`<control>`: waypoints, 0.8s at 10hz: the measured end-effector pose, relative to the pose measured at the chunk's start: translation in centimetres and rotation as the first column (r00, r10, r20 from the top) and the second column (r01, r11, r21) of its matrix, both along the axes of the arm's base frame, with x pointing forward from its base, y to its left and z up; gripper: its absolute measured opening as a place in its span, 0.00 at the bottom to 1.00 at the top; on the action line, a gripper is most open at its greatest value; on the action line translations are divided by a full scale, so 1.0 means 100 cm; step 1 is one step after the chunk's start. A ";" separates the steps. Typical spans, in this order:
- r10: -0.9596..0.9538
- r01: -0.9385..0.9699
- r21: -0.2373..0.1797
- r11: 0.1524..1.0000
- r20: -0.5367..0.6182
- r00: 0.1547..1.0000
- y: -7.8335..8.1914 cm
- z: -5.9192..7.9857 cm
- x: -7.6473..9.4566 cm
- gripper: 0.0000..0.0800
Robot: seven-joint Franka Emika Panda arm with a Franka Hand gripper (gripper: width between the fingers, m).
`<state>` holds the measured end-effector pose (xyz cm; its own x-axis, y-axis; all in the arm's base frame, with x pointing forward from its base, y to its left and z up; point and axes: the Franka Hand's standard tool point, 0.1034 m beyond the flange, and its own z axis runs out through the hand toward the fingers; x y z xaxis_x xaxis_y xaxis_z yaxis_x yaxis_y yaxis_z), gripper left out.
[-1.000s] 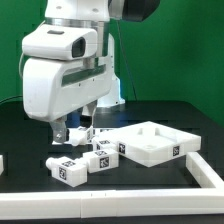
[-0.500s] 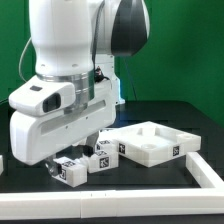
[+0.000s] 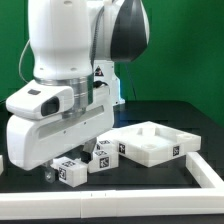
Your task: Assemble one leg
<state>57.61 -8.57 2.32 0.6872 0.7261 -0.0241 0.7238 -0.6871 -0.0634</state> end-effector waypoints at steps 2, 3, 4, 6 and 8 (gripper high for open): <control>-0.001 0.001 0.001 1.000 -0.002 1.000 0.001 0.000 -0.001 0.61; -0.001 0.001 0.001 1.000 -0.002 1.000 0.001 -0.001 -0.001 0.43; -0.001 0.001 0.001 1.000 -0.002 1.000 0.001 0.000 0.000 0.43; -0.001 0.001 0.001 1.000 -0.002 1.000 0.001 -0.001 -0.001 0.35; 0.009 -0.009 -0.010 1.000 -0.005 1.000 -0.017 0.010 -0.013 0.35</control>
Offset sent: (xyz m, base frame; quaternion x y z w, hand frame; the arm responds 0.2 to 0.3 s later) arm 0.0000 0.0000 0.0000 0.0000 0.0000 0.0000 1.0000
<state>56.28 -10.22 3.31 0.6802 0.7322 -0.0348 0.7299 -0.6809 -0.0599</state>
